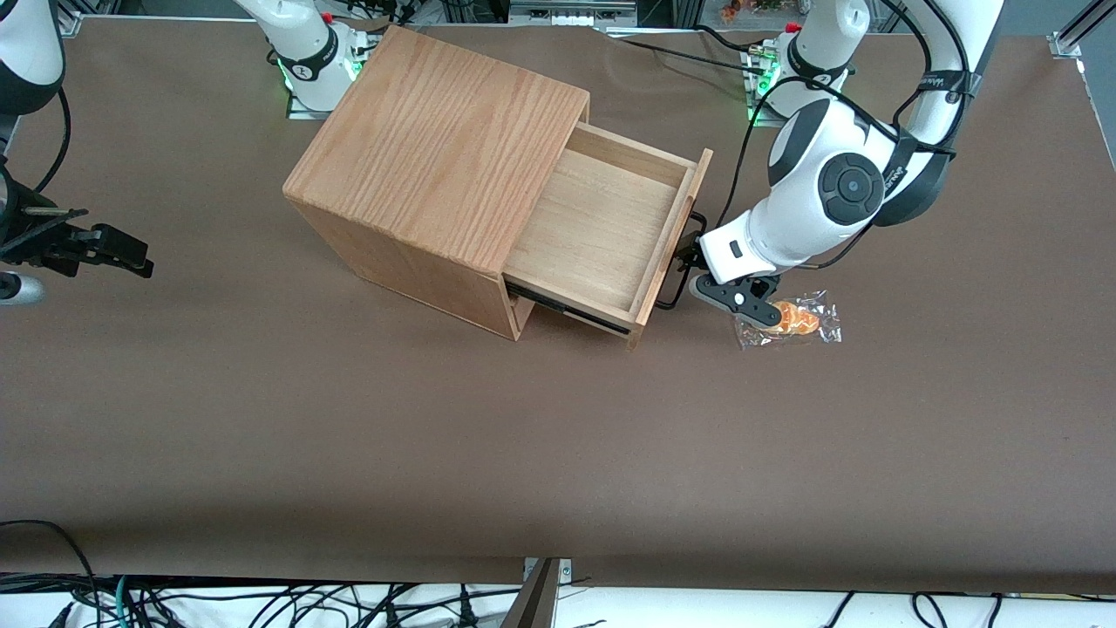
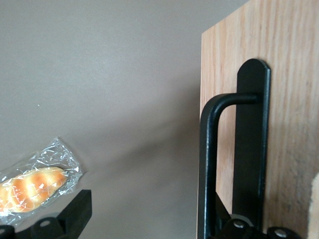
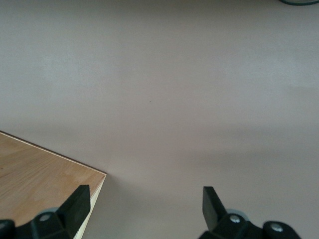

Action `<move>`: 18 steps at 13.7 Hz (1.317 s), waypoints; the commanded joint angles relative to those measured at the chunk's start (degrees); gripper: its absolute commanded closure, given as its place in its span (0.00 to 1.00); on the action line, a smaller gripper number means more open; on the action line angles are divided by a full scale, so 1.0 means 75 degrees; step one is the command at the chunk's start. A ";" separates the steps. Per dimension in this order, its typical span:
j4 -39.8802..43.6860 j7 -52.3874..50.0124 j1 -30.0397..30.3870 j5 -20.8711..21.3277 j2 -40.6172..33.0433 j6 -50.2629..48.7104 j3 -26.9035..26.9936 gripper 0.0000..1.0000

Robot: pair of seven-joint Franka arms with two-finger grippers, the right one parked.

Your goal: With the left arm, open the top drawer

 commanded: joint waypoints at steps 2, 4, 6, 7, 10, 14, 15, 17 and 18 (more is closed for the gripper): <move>-0.0080 0.0346 0.0084 0.0190 -0.0318 -0.0294 0.0055 0.00; -0.0080 0.0346 0.0119 0.0050 -0.0307 -0.0317 0.0066 0.00; -0.0080 0.0357 0.0142 0.0037 -0.0307 -0.0353 0.0078 0.00; -0.0080 0.0358 0.0166 0.0037 -0.0318 -0.0364 0.0078 0.00; -0.0080 0.0510 0.0178 0.0037 -0.0272 -0.0364 0.0101 0.00; 0.0164 0.0661 0.0283 -0.0803 -0.0284 -0.0807 0.0136 0.00; 0.0282 0.0883 0.0283 -0.0980 -0.0249 -0.1053 0.0206 0.00; 0.0330 0.0943 0.0307 -0.1146 -0.0260 -0.1242 0.0266 0.00; 0.0493 0.0943 0.0330 -0.1320 -0.0283 -0.1510 0.0335 0.00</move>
